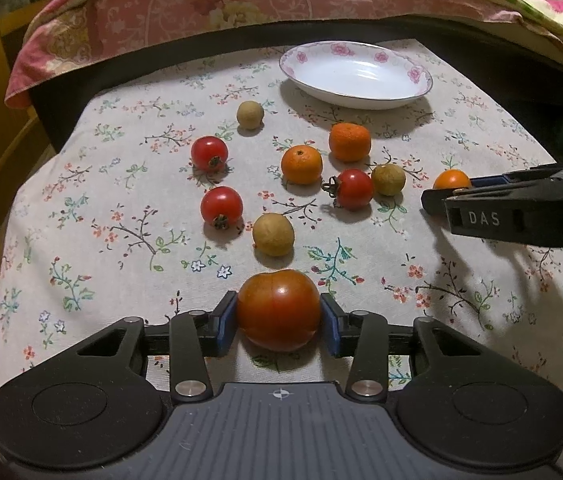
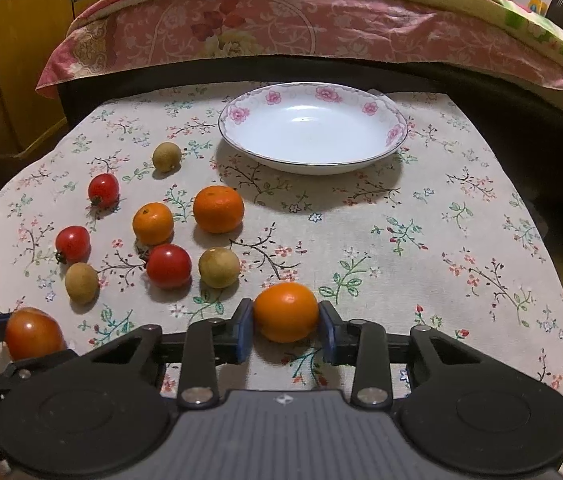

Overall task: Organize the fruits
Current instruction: 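Grasp the large red tomato with the left tool while the right tool grasps a tangerine, then carry both fruits to the white bowl and open the left tool over it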

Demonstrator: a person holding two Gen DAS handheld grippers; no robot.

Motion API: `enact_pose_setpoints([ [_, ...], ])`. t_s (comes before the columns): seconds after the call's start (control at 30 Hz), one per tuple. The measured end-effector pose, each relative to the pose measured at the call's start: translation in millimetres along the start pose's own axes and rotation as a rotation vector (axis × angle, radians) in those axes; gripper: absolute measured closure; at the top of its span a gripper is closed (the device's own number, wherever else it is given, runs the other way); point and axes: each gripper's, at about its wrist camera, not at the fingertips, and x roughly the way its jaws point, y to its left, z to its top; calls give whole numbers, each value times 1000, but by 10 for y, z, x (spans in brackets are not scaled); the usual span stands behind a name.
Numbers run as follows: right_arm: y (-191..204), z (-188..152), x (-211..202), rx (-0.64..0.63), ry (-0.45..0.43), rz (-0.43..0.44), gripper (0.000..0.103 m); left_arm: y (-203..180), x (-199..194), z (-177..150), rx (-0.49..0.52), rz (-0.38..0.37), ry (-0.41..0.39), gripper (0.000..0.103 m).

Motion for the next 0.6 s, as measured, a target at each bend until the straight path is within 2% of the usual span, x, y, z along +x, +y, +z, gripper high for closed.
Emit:
enact_pose_setpoints([
  [0.3, 30, 13, -92, 0, -16, 12, 69, -43, -3, 68, -13, -42, 6, 53],
  [0.6, 45, 86, -212, 2, -45, 26, 69, -130, -46, 276, 7, -68, -43, 53],
])
